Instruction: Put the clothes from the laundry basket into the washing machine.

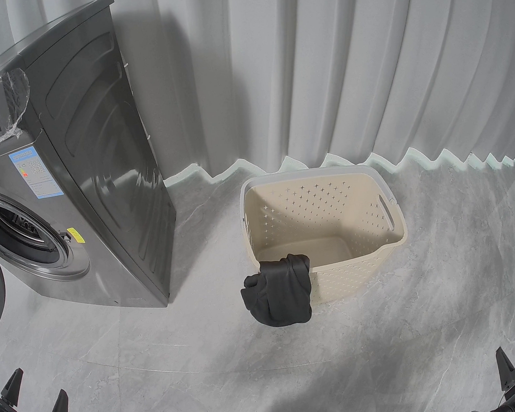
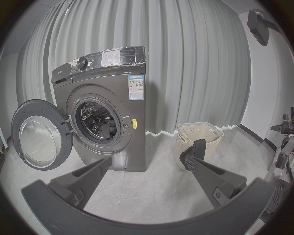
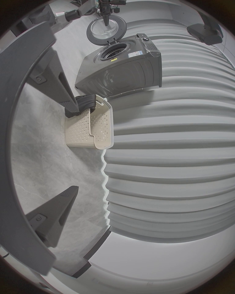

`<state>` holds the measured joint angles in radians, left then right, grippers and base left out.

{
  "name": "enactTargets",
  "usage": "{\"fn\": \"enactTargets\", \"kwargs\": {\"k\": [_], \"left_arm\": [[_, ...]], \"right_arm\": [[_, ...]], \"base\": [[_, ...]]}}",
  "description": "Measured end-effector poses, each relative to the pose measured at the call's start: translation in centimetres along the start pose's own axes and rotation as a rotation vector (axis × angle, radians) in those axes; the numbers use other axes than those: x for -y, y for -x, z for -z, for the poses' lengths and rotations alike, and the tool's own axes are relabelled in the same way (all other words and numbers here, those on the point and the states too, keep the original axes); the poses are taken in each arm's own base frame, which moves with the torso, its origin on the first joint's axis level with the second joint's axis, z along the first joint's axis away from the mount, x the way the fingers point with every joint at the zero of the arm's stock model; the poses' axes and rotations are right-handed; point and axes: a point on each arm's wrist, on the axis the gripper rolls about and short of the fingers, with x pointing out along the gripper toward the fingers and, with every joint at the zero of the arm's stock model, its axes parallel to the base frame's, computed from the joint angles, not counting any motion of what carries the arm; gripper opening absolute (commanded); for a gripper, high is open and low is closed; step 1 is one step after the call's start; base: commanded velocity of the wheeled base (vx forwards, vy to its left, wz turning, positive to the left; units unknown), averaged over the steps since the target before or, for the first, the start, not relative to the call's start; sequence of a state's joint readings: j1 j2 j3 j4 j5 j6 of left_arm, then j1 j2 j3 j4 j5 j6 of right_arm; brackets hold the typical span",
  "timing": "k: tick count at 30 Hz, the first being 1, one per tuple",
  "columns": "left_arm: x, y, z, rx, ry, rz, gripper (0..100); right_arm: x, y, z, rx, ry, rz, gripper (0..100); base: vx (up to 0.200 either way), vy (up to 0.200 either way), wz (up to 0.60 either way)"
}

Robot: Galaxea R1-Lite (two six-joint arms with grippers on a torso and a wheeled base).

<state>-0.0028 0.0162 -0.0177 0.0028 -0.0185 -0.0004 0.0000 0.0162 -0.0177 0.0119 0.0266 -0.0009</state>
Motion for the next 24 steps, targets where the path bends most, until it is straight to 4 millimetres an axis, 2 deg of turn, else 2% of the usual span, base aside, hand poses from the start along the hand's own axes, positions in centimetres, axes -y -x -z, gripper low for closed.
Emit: {"fn": "enactTargets", "kwargs": {"k": [6, 11, 14, 17, 24], "left_arm": [[0.0, 0.0, 0.0, 0.000, -0.002, -0.001, 100], [0.0, 0.0, 0.0, 0.000, -0.002, -0.001, 100], [0.0, 0.0, 0.0, 0.000, -0.002, -0.001, 100], [0.0, 0.0, 0.0, 0.000, -0.003, -0.001, 100], [0.0, 0.0, 0.0, 0.000, -0.003, 0.000, 100]], "right_arm": [[0.0, 0.1, -0.5, 0.039, -0.008, -0.017, 100], [-0.1, 0.8, -4.0, 0.159, -0.030, -0.048, 100], [-0.2, 0.6, -5.8, 0.156, -0.035, -0.081, 100], [-0.3, -0.6, -6.8, 0.094, -0.040, -0.126, 100], [-0.4, -4.2, -7.2, -0.128, -0.069, -0.244, 100]], "base": [[0.000, 0.000, 0.00], [0.000, 0.000, 0.00], [0.000, 0.000, 0.00], [0.200, 0.000, 0.00], [0.000, 0.000, 0.00]]}}
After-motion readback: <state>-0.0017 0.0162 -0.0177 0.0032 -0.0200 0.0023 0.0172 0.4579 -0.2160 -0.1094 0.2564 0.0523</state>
